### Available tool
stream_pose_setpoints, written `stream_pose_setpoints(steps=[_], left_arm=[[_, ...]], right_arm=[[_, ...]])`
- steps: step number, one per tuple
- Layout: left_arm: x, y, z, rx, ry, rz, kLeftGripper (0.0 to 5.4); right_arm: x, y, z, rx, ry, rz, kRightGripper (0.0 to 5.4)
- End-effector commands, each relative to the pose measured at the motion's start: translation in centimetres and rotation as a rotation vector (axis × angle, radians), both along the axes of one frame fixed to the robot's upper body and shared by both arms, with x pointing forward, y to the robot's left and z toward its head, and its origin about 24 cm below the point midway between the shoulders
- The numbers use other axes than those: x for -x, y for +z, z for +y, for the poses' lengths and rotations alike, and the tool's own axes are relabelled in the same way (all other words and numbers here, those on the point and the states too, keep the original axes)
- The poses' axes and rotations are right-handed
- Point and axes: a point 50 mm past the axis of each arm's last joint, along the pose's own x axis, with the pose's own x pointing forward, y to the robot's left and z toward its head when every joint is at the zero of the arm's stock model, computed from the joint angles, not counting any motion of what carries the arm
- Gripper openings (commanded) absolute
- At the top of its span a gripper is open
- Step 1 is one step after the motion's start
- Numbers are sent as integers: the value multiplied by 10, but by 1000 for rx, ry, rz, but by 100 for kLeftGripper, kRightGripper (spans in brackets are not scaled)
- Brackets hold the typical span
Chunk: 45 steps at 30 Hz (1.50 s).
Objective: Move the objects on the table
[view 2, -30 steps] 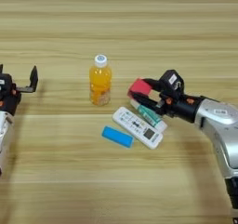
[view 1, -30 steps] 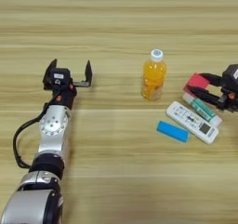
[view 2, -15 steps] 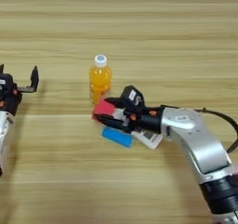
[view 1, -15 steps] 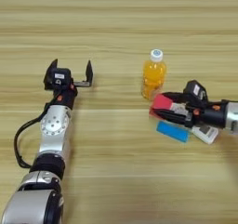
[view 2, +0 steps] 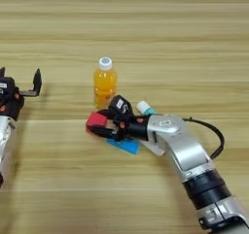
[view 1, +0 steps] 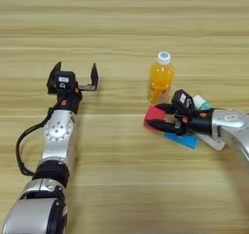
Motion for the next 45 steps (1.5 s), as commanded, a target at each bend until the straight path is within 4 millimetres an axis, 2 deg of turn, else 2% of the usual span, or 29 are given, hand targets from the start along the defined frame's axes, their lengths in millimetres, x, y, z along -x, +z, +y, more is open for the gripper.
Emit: stream_pose_setpoints(steps=[1, 11, 12, 20, 28, 39, 45], left_arm=[[-2, 4, -5, -11, -12, -20, 540], [-2, 4, -5, -12, -11, -21, 540], [-2, 4, -5, -12, -11, -22, 540], [-1, 4, -5, -12, -10, -22, 540], [-1, 4, -5, -12, -11, -22, 540], [-2, 4, -5, -12, -11, -23, 540], [-2, 5, -4, -14, -12, -21, 540]], right_arm=[[-4, 0, 2, 11, 3, -20, 229], [-5, -6, -2, 16, -5, -12, 229], [-4, -6, -3, 16, -5, -12, 257], [-4, -2, -3, 3, -3, -27, 335], [-2, 39, -5, -85, 3, -159, 417], [10, 72, -26, -143, 8, -259, 535], [20, 82, -45, -131, 4, -297, 538]])
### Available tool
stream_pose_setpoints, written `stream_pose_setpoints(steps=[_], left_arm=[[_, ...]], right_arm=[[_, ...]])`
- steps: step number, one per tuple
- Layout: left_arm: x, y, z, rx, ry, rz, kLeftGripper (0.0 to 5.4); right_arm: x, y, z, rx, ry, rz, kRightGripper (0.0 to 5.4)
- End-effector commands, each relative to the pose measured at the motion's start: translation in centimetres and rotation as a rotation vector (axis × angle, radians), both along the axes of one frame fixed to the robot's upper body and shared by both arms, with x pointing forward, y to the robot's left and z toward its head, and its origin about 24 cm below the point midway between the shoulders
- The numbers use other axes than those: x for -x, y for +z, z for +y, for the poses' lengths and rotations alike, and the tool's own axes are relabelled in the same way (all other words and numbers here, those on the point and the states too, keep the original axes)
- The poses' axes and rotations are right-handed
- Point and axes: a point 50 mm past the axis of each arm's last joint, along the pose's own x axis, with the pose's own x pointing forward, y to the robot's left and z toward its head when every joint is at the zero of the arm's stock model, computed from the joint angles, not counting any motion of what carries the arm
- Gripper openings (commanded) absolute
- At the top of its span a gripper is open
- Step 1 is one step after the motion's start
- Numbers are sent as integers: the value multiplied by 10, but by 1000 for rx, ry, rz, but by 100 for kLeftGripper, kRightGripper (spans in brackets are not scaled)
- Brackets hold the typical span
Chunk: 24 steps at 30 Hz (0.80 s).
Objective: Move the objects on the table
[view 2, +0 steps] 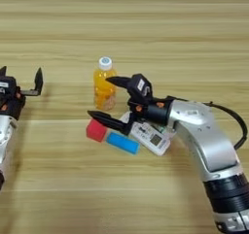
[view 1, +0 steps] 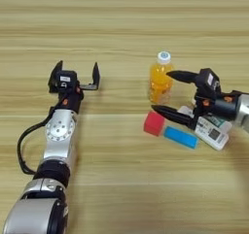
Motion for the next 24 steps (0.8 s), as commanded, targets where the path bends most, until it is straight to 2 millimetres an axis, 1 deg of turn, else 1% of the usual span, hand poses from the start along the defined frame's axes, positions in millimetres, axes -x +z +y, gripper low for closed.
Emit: stream_pose_setpoints(steps=[1, 6, 8, 19, 24], left_arm=[[-2, 3, -1, -11, -5, -10, 540], [-2, 3, 0, -12, -4, -9, 540], [-2, 3, 0, -12, -4, -9, 540], [-3, 2, 0, -12, -4, -6, 540], [-3, 2, 1, -13, -3, -4, 540]], right_arm=[[9, 6, -17, 32, -7, -28, 538], [11, -1, -41, 95, -75, -3, 538], [10, -4, -48, 106, -101, 11, 538], [-10, -25, -91, 135, -275, 99, 538], [-17, -35, -103, 145, -328, 138, 538]])
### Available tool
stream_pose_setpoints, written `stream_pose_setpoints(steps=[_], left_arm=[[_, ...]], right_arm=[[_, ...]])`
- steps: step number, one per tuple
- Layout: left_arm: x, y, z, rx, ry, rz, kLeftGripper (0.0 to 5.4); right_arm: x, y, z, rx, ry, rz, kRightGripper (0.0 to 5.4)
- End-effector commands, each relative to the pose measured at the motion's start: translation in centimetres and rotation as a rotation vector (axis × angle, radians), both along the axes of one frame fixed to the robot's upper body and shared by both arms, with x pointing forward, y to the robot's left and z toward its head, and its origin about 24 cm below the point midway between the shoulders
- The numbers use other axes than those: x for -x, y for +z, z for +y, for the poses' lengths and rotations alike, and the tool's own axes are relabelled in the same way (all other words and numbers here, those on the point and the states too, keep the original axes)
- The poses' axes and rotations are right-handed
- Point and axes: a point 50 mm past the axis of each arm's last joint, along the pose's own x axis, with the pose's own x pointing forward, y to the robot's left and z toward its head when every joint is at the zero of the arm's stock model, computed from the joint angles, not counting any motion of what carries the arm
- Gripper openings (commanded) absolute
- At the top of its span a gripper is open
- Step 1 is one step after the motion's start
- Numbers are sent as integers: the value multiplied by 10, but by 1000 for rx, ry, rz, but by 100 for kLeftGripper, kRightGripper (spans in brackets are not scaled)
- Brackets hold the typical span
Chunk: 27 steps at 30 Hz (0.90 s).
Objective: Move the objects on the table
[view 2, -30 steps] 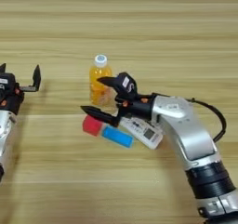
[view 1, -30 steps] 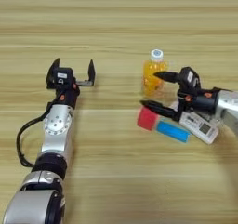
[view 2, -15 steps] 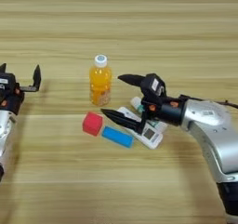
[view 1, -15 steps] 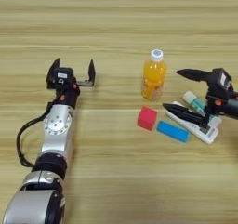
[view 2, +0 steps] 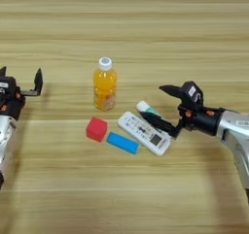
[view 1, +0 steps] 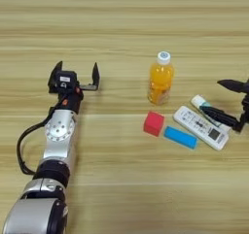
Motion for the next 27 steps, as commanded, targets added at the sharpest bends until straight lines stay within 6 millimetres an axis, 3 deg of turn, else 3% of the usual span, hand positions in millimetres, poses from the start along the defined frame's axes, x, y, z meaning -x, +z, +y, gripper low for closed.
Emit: stream_pose_setpoints(steps=[1, 11, 27], left_arm=[[-3, 3, 0, -11, -4, -9, 540], [-3, 3, 1, -12, -6, -7, 540], [-2, 3, 1, -13, -5, -10, 540]], right_arm=[[-8, -1, -11, 40, -42, -6, 538], [-13, -18, -21, 136, -80, 22, 538], [-13, -34, -19, 214, -82, 44, 538]])
